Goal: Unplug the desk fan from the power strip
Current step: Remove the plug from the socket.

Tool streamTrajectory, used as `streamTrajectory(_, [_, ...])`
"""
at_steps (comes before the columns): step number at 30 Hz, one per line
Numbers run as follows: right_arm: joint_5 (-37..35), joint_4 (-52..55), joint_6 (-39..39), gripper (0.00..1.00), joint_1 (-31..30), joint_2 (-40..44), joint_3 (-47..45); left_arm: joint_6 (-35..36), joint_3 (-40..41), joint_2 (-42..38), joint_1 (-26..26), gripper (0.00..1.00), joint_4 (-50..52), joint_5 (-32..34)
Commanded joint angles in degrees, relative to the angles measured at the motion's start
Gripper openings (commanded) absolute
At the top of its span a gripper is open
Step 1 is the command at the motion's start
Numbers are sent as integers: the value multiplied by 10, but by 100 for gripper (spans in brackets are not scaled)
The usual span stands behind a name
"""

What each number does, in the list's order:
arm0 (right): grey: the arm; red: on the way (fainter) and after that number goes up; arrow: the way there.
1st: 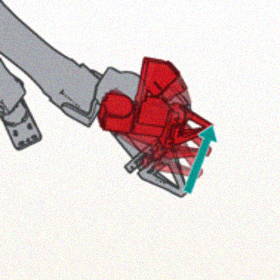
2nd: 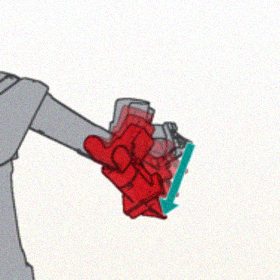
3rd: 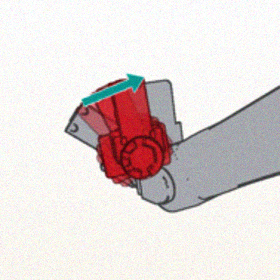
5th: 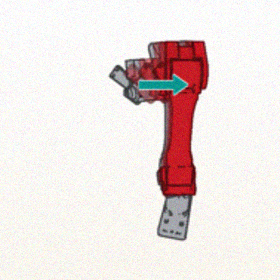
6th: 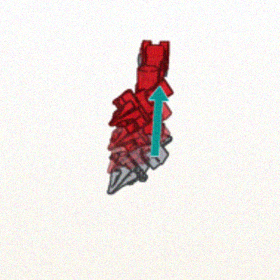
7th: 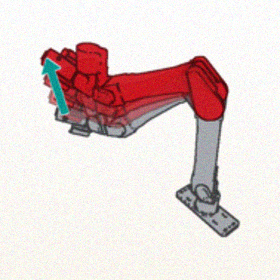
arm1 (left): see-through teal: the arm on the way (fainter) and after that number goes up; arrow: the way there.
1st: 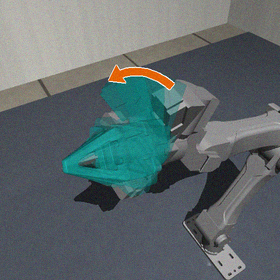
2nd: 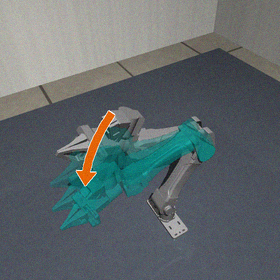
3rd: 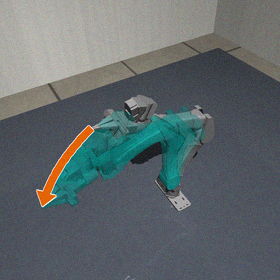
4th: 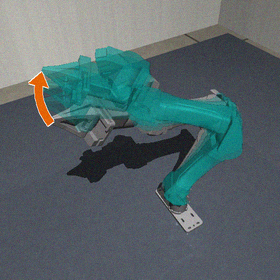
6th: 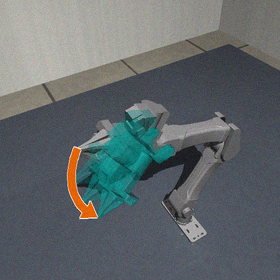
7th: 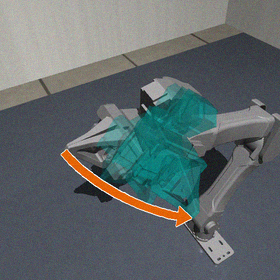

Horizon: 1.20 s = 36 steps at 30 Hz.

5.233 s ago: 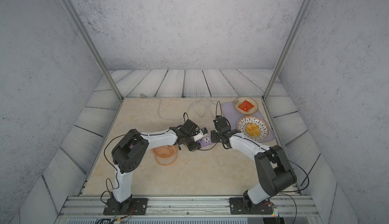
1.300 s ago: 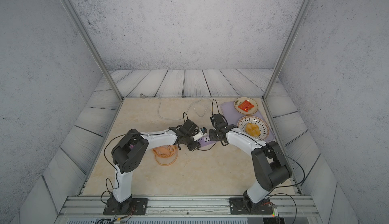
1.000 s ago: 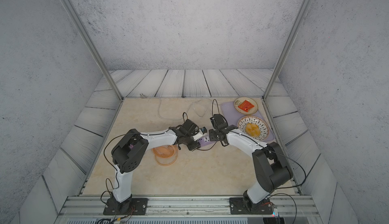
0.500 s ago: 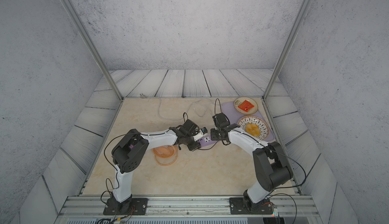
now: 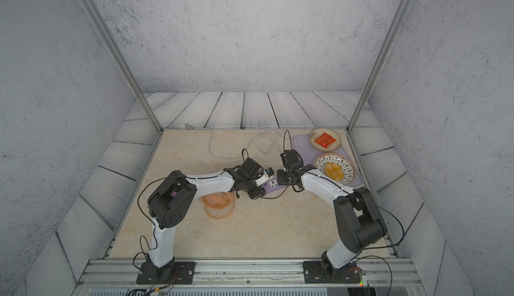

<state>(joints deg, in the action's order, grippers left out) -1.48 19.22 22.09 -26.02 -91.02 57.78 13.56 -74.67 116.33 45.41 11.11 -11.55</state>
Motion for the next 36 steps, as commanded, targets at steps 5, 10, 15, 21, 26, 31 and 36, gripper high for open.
streamTrajectory(5, [41,-12,1,52,-12,-4,-10,-17,1,18,1,0,-15,6])
streamTrajectory(10, [34,-21,-8,57,-12,-6,-20,-17,1,18,1,0,-15,6])
streamTrajectory(15, [32,-25,-12,58,-11,-9,-21,-17,2,19,1,0,-15,6])
streamTrajectory(21, [31,-27,-22,57,-13,-14,-23,-17,1,20,1,0,-15,6])
streamTrajectory(26, [32,-34,-19,57,-13,-4,-28,-17,1,18,1,0,-15,6])
streamTrajectory(31, [39,-28,-27,58,-13,0,-23,-17,1,17,1,0,-14,6])
streamTrajectory(36, [28,-17,-31,58,-13,-6,-19,-17,0,16,1,0,-13,6])
